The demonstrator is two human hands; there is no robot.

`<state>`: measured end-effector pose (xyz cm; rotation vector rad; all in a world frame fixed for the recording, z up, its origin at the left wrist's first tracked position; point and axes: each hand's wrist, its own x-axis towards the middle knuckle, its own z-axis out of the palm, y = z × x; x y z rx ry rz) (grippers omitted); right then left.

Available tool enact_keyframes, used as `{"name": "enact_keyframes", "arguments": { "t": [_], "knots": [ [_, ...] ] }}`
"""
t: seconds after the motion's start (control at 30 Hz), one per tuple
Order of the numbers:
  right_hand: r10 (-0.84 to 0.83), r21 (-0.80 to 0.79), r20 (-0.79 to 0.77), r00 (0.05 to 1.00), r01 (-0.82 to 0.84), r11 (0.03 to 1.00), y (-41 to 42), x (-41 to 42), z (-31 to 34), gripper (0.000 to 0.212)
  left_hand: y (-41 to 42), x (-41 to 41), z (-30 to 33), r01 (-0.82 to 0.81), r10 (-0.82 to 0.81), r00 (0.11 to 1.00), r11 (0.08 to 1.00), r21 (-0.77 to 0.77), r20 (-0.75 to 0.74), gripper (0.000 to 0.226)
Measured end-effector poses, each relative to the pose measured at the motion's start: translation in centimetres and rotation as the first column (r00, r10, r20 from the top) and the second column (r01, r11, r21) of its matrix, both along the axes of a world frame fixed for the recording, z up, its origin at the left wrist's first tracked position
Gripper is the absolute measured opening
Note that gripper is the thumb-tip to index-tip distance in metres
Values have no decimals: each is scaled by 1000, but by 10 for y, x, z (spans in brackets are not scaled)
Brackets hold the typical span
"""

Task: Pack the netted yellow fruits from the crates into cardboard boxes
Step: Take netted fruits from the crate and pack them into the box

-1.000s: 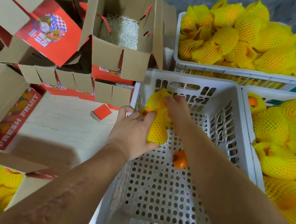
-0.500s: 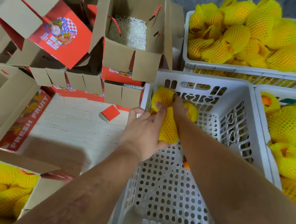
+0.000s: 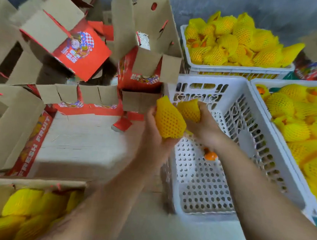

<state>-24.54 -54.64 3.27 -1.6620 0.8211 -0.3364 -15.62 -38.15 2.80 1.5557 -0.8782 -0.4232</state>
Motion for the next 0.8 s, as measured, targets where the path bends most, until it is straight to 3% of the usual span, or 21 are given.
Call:
{"name": "enact_keyframes", "arguments": {
  "t": [0.1, 0.27, 0.4, 0.53, 0.63, 0.7, 0.8],
  "knots": [
    [78, -85, 55, 995, -73, 994, 66, 6, 36, 67, 51, 30, 11, -27, 21, 998, 995, -96, -59, 86],
    [102, -135, 87, 991, -90, 987, 185, 40, 75, 80, 156, 89, 30, 21, -22, 998, 1000, -19, -55, 82],
    [35, -4, 159, 987, -35, 999, 269, 65, 71, 68, 241, 122, 48, 77, -74, 996, 994, 72, -42, 80],
    [-78, 164, 216, 973, 43, 986, 341, 89, 50, 58, 321, 138, 42, 99, -116, 989, 979, 178, 89, 69],
    [-101, 203, 91, 991, 81, 976, 378, 104, 37, 62, 357, 150, 35, 118, -108, 992, 976, 184, -66, 72],
    [-105, 178, 25, 994, 99, 979, 396, 111, 32, 59, 371, 157, 35, 180, -168, 983, 967, 181, -76, 61],
    [-95, 288, 73, 993, 70, 955, 419, 124, 25, 54, 385, 162, 37, 83, -57, 986, 982, 170, -157, 45]
  ]
}}
